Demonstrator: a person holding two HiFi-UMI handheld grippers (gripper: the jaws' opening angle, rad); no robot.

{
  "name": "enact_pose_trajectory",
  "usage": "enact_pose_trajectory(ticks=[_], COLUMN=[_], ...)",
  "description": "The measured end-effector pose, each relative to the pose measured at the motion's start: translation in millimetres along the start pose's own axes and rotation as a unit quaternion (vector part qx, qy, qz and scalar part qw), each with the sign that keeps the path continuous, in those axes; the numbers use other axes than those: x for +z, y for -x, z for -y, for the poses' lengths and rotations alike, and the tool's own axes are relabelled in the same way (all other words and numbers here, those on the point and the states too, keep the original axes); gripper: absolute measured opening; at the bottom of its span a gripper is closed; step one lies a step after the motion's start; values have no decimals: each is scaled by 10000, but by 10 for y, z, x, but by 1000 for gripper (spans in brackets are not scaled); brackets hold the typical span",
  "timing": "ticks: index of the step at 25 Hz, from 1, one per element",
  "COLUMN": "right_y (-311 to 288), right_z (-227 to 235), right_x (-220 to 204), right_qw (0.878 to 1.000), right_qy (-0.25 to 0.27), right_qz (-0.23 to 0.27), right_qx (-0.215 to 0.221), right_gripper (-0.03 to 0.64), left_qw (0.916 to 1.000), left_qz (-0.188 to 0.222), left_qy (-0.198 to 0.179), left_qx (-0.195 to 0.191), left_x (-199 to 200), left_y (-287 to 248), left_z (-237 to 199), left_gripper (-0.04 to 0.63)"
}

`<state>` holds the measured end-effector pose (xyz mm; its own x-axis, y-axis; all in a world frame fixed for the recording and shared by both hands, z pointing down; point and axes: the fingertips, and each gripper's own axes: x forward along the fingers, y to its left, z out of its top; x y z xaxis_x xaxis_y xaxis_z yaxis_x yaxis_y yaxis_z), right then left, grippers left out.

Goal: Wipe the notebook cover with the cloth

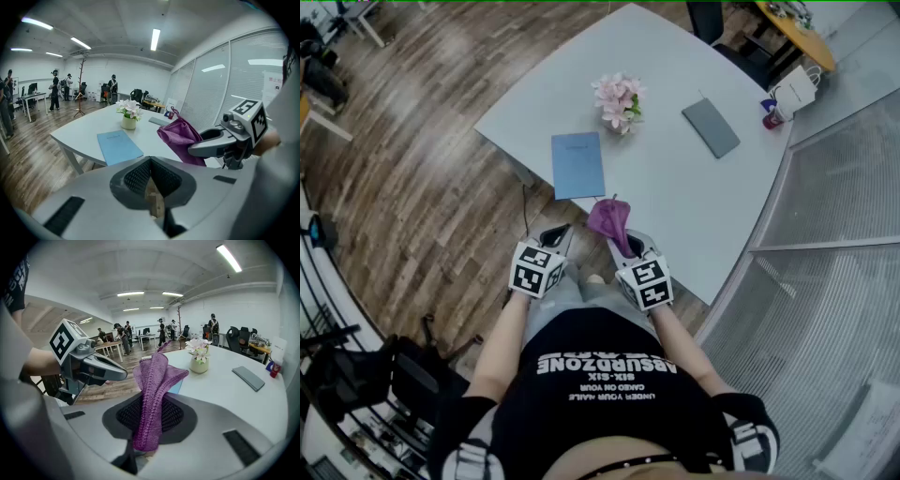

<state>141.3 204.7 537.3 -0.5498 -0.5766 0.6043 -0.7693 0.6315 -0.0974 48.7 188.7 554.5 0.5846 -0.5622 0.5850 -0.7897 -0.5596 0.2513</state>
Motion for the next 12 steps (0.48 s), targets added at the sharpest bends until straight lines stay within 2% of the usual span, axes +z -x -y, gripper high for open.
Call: enact_pose_trajectory(ticks=[12], right_y=[-454], right_z=[20], right_x=[301], right_qw=[9998], right_qy=[-33], right_qz=[-185], right_qx=[-16], right_gripper=[83], left_qw=[9999], left_qz=[-96], left_qy=[67], left_qx=[-104], left_x=[179], left_y=[-110], left_z=[-595], left_gripper=[15])
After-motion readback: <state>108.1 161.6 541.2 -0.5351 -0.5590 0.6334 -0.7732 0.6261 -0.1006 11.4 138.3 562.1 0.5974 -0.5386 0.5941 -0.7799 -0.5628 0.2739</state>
